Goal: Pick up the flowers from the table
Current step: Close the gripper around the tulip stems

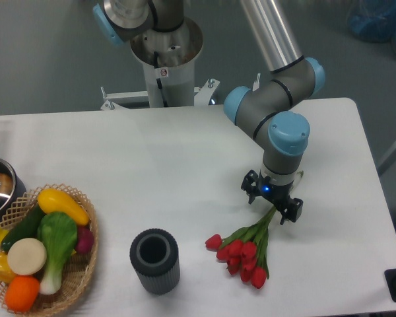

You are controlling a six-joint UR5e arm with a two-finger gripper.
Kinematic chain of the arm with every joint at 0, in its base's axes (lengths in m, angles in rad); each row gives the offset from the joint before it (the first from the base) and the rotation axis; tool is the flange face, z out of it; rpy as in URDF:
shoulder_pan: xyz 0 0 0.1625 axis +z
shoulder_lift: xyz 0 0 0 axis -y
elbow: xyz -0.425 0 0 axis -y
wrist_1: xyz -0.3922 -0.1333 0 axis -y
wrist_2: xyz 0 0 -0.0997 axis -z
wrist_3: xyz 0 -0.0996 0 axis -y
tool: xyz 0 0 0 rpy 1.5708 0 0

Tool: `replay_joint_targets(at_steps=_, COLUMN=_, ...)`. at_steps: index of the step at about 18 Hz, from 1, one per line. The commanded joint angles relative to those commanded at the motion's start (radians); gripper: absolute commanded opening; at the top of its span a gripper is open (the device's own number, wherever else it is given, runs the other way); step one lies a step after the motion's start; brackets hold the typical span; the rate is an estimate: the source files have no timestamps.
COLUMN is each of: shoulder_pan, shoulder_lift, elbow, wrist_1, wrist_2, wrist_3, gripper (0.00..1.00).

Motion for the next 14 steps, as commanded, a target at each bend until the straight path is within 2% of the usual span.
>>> replay_joint_targets(at_steps=2, shoulder_pan=0.000, shoulder_lift=0.000, elbow=0.005, wrist_1=0.002, wrist_2=0.000, wrist_3=-0.003, gripper=0.65)
replay_joint_targets(at_steps=4, shoulder_pan=0.000, shoulder_lift=-0.002, elbow=0.008, wrist_1=0.002, wrist_2=0.000, wrist_3=-0.011, gripper=0.59)
replay_joint_targets(at_steps=7, shoulder_pan=-0.002, shoulder_lift=-0.003, elbow=0.014, wrist_1=0.002, wrist_2=-0.002, wrist_3=-0.055, gripper=0.43)
replay_joint_targets(at_steps=12, shoulder_pan=-0.002, shoulder_lift=-0.003, elbow=0.021, wrist_1=0.002, wrist_2=0.000, wrist_3=-0.061, gripper=0.28)
replay_joint_targets(at_steps=14, shoulder_pan=0.000, shoulder_lift=-0.002, elbow=0.025, wrist_1=0.002, wrist_2=-0.003, wrist_3=-0.064, gripper=0.27)
